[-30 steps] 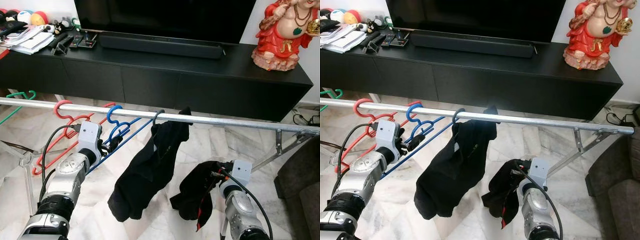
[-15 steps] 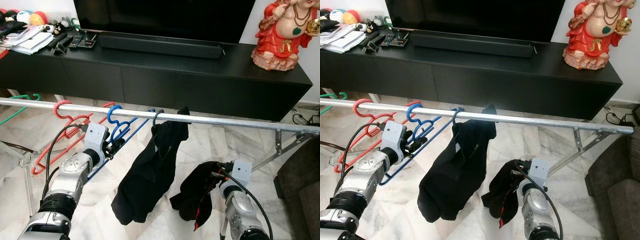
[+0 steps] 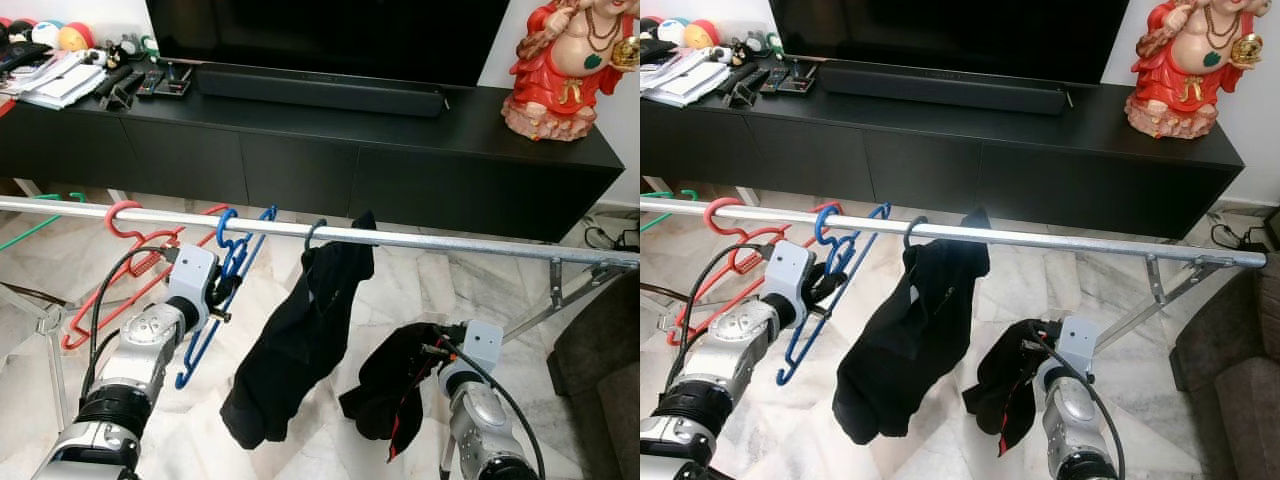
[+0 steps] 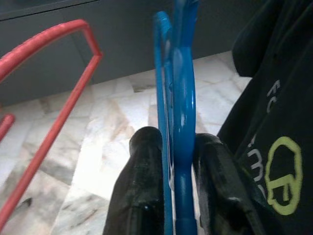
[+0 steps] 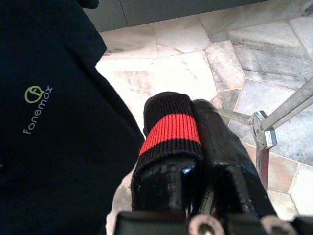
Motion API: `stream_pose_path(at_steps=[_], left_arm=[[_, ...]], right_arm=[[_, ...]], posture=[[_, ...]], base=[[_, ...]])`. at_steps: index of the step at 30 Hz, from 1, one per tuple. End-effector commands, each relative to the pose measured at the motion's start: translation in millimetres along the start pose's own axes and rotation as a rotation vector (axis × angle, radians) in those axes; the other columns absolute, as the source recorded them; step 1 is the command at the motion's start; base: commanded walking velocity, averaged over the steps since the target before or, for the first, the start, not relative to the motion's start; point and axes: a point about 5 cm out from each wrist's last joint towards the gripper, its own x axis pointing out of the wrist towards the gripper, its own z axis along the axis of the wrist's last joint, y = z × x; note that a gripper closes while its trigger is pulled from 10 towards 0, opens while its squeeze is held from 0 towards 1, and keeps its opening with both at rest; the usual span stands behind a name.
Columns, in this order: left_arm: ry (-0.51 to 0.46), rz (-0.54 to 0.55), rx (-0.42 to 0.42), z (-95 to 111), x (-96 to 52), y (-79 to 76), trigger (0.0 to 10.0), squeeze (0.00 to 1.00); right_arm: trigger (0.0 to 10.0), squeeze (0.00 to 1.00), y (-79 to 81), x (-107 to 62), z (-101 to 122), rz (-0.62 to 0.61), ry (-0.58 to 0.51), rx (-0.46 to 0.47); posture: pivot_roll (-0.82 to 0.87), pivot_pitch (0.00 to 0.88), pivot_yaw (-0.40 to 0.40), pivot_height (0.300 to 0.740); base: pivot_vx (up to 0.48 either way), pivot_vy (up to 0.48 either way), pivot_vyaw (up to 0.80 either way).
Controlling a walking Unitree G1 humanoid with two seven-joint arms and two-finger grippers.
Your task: Hang hanger
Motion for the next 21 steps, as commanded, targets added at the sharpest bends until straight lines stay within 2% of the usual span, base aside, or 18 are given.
stream_pose_path(at_steps=[1, 4, 8, 15, 21], left_arm=[[0.048, 0.006, 0.008, -9, -2.6, 1.0, 0.0, 0.0], [0.07, 0.027, 0.048, -12, -4.0, 1.6, 0.0, 0.0], [0.07, 0.04, 0.05, -13, -4.6, 1.0, 0.0, 0.0], [-0.018, 0.095, 0.019, -5, -6.8, -0.4, 0.0, 0.0], [-0.128, 0.129, -0.014, 2, -20.5, -2.4, 0.0, 0.0]], right_arm=[[10.0, 0.0, -1.6, -1.2, -3, -0.009, 0.007, 0.002], [10.0, 0.0, -0.9, -1.0, -3, -0.007, 0.008, 0.001], [10.0, 0.0, 0.2, -0.8, -3, -0.004, 0.007, 0.001], [10.0, 0.0, 0.0, -0.8, -2, -0.003, 0.005, -0.001], [10.0, 0.0, -2.3, -1.7, -3, -0.007, 0.004, -0.005]], posture=[[0.05, 0.164, -0.02, 0.74], [0.05, 0.154, -0.02, 0.74], [0.05, 0.154, -0.02, 0.74], [0.05, 0.139, -0.02, 0.74], [0.05, 0.15, -0.024, 0.74]], base=[[0.0, 0.0, 0.0], [0.0, 0.0, 0.0], [0.0, 0.0, 0.0], [0.0, 0.0, 0.0], [0.0, 0.0, 0.0]])
